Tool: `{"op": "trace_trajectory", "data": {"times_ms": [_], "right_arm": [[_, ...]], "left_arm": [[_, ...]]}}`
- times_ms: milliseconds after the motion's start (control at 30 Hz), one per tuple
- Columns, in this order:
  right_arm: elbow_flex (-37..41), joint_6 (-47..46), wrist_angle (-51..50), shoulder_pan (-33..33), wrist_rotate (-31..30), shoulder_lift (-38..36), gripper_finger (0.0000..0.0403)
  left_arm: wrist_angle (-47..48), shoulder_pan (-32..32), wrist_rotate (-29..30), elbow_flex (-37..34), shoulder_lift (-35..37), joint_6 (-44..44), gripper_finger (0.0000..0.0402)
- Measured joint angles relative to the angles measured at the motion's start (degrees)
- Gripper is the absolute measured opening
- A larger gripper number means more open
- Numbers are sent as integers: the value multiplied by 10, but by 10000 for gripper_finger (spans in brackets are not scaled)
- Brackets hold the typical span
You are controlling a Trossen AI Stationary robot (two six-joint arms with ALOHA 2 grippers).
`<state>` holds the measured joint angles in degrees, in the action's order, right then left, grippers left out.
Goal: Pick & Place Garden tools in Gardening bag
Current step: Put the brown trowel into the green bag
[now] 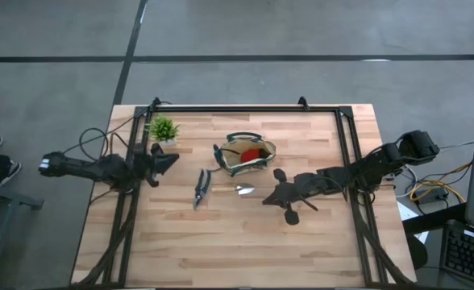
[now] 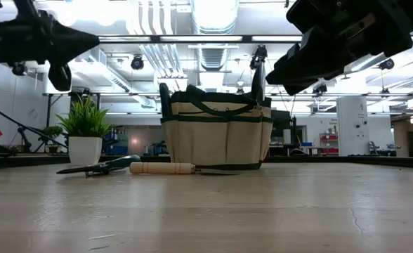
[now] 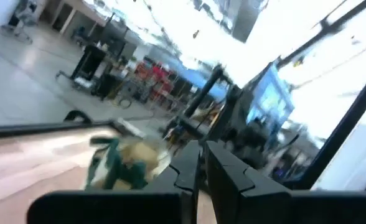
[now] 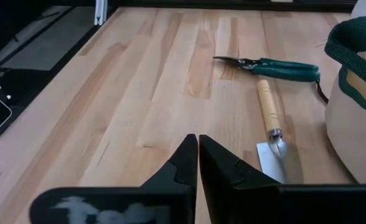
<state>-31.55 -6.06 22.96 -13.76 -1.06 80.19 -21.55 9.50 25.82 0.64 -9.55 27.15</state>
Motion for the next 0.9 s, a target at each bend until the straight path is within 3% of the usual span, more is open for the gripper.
{"op": "trace_trajectory", "data": {"times_ms": [133,267,633,900], "right_arm": [[0,-2,0,0,0,0,12],[0,0,1,0,0,0,13],[0,2,1,0,-4,-1,13],[0,2,0,0,-4,-1,13]], "left_arm": [[9,3,-16,15,-21,14,33],[25,16,-22,20,-96,18,60],[32,27,-20,130,-383,-50,219],[73,28,-5,240,-609,-81,236]]}}
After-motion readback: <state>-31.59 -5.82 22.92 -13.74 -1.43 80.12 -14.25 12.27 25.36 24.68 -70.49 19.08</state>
